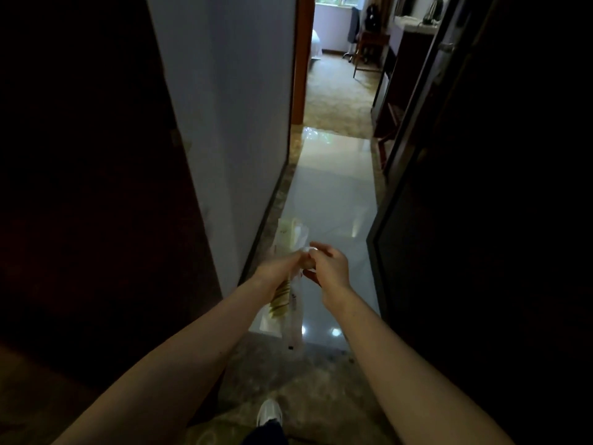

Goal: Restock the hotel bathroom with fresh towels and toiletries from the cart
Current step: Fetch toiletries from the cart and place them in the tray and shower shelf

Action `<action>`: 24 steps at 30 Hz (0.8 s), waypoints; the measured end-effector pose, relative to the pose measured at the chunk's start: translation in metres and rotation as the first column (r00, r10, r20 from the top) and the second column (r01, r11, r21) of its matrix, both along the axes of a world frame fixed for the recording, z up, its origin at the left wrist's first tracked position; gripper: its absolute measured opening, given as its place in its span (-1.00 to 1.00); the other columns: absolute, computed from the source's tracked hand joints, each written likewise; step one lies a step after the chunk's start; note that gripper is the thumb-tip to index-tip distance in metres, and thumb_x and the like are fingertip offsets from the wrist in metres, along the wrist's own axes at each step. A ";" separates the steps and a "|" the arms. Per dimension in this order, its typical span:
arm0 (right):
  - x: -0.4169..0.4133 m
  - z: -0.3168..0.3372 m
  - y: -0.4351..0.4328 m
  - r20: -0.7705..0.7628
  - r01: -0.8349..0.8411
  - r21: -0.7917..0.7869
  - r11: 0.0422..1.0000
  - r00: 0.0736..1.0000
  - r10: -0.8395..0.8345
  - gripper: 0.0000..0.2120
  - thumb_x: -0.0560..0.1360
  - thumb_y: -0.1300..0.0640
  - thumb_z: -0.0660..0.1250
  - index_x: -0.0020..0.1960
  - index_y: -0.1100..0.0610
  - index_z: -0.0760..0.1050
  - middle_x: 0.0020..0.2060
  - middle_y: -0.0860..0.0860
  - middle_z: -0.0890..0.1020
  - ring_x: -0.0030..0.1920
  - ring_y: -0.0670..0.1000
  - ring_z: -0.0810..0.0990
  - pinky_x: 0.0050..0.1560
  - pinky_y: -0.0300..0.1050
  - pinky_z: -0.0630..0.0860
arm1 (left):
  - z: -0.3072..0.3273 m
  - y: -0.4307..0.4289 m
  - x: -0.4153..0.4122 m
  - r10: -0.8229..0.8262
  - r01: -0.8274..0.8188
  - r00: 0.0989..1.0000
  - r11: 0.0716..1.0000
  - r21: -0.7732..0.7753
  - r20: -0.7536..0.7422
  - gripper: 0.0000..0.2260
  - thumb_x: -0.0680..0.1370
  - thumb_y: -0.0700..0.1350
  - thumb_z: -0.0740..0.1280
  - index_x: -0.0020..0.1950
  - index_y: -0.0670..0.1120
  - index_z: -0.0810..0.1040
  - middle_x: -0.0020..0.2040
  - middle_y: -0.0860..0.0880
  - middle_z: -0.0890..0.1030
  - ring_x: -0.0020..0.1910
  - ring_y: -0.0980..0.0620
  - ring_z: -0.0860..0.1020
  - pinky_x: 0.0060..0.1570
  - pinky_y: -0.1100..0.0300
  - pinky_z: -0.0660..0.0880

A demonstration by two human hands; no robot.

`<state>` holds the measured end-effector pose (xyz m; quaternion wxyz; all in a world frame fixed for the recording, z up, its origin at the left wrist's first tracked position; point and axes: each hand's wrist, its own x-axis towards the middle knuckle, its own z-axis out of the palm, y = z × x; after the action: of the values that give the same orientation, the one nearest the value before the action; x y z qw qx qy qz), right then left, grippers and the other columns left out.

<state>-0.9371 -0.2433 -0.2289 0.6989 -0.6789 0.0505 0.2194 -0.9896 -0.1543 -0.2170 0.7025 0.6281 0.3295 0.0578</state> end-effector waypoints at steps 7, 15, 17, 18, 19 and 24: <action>0.137 0.010 0.025 0.004 0.028 0.057 0.998 1.000 -0.028 -0.81 0.57 0.24 0.26 0.10 0.28 0.60 -0.06 0.21 0.66 -0.03 0.15 0.64 -0.04 -0.04 0.59 | 0.011 0.037 0.144 -0.035 0.035 0.999 0.999 -0.020 -0.006 -0.55 0.41 0.05 0.52 0.19 -0.10 0.49 -0.06 -0.12 0.65 -0.18 -0.01 0.62 -0.29 0.21 0.52; 0.287 0.003 0.056 -0.091 -0.023 0.100 0.995 0.995 0.032 -0.76 0.58 0.20 0.27 0.20 0.23 0.57 0.07 0.22 0.65 0.09 0.15 0.64 -0.03 -0.05 0.64 | 0.000 0.071 0.291 -0.055 0.055 0.998 0.998 -0.018 -0.002 -0.61 0.42 -0.04 0.53 0.16 -0.10 0.49 -0.10 -0.04 0.60 -0.12 0.03 0.59 -0.24 0.21 0.52; 0.326 0.003 0.065 -0.109 -0.046 0.110 0.993 0.992 0.058 -0.74 0.56 0.21 0.27 0.20 0.27 0.57 0.08 0.25 0.64 0.08 0.17 0.64 0.03 0.00 0.62 | -0.002 0.081 0.329 -0.057 0.057 0.998 0.998 -0.017 0.002 -0.55 0.43 -0.06 0.52 0.24 -0.15 0.48 -0.07 -0.06 0.59 -0.10 0.01 0.58 -0.26 0.24 0.51; 0.351 0.003 0.071 -0.114 -0.056 0.115 0.992 0.991 0.069 -0.73 0.56 0.21 0.27 0.20 0.27 0.57 0.07 0.25 0.64 0.06 0.17 0.64 0.03 0.00 0.62 | -0.001 0.086 0.353 -0.061 0.061 0.998 0.998 -0.007 0.011 -0.56 0.45 -0.07 0.51 0.25 -0.14 0.47 -0.07 -0.05 0.58 -0.11 0.03 0.58 -0.30 0.27 0.49; 0.369 0.005 0.076 -0.123 -0.053 0.118 0.992 0.990 0.067 -0.72 0.55 0.22 0.27 0.21 0.28 0.56 0.04 0.25 0.65 0.01 0.15 0.64 -0.01 -0.02 0.62 | 0.000 0.090 0.370 -0.063 0.063 0.998 0.998 0.012 0.010 -0.59 0.46 -0.07 0.50 0.23 -0.14 0.47 -0.09 -0.04 0.58 -0.14 0.06 0.57 -0.33 0.30 0.48; 0.509 0.031 0.095 -0.150 -0.063 0.108 0.992 0.986 0.079 -0.75 0.53 0.27 0.29 0.18 0.27 0.58 0.02 0.26 0.65 0.02 0.19 0.63 0.06 0.03 0.61 | 0.019 0.108 0.506 -0.032 0.032 0.999 0.999 -0.011 0.008 -0.71 0.46 -0.04 0.49 0.09 -0.10 0.51 -0.11 -0.04 0.60 -0.16 0.07 0.58 -0.34 0.27 0.45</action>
<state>-0.4279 -0.1485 -0.1983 0.7185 -0.6246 0.0687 0.2982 -0.4838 -0.0463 -0.1978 0.7082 0.6292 0.3168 0.0472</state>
